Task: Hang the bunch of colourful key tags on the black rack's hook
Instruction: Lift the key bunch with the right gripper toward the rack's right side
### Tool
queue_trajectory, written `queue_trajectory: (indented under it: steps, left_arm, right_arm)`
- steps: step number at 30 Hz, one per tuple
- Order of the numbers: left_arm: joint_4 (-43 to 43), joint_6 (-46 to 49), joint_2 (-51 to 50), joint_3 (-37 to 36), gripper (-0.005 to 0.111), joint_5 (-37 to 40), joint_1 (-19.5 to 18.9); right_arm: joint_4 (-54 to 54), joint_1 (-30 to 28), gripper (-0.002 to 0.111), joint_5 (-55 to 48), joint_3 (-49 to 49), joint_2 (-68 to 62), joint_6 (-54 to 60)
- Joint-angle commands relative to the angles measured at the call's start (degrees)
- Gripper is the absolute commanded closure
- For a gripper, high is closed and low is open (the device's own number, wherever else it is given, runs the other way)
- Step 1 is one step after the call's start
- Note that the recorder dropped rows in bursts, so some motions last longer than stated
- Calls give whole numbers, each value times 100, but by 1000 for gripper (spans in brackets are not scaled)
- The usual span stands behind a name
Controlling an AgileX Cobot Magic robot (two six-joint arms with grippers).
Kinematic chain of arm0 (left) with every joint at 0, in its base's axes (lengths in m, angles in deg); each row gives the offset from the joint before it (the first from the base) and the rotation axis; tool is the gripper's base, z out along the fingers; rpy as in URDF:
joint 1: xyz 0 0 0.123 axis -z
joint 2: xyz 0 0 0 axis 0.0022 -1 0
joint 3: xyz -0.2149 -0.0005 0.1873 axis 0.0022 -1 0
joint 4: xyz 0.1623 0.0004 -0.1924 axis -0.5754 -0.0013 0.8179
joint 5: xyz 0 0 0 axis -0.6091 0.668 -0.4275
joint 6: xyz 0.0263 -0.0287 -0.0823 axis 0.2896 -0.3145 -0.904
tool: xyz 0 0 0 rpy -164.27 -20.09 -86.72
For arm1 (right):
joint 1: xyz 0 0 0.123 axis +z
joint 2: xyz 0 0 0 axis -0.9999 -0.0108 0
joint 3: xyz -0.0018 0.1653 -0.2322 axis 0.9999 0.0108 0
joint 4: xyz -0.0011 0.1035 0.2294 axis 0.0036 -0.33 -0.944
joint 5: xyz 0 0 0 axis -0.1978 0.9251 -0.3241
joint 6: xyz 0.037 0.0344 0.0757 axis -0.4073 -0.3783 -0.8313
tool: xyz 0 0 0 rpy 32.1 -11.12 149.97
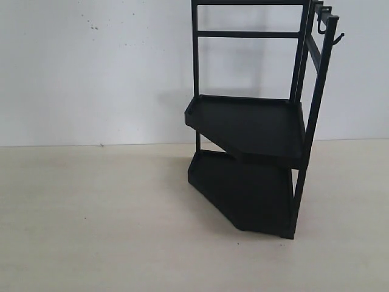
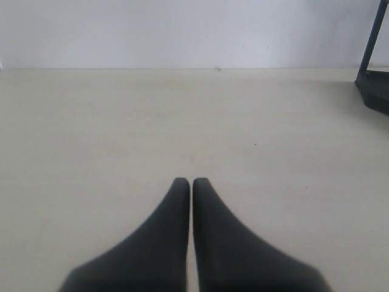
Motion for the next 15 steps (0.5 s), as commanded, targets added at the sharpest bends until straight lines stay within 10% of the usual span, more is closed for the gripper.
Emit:
queue_trajectory:
  steps: [1,15]
  left_arm:
    - [43,-60,12,8,102,-87,-14]
    - [43,-60,12,8,102,-87,-14]
  right_arm:
    - [-1101,-722,108,830,-1,51,529]
    - [-1834,-1325,108,1824,-1,-978,858]
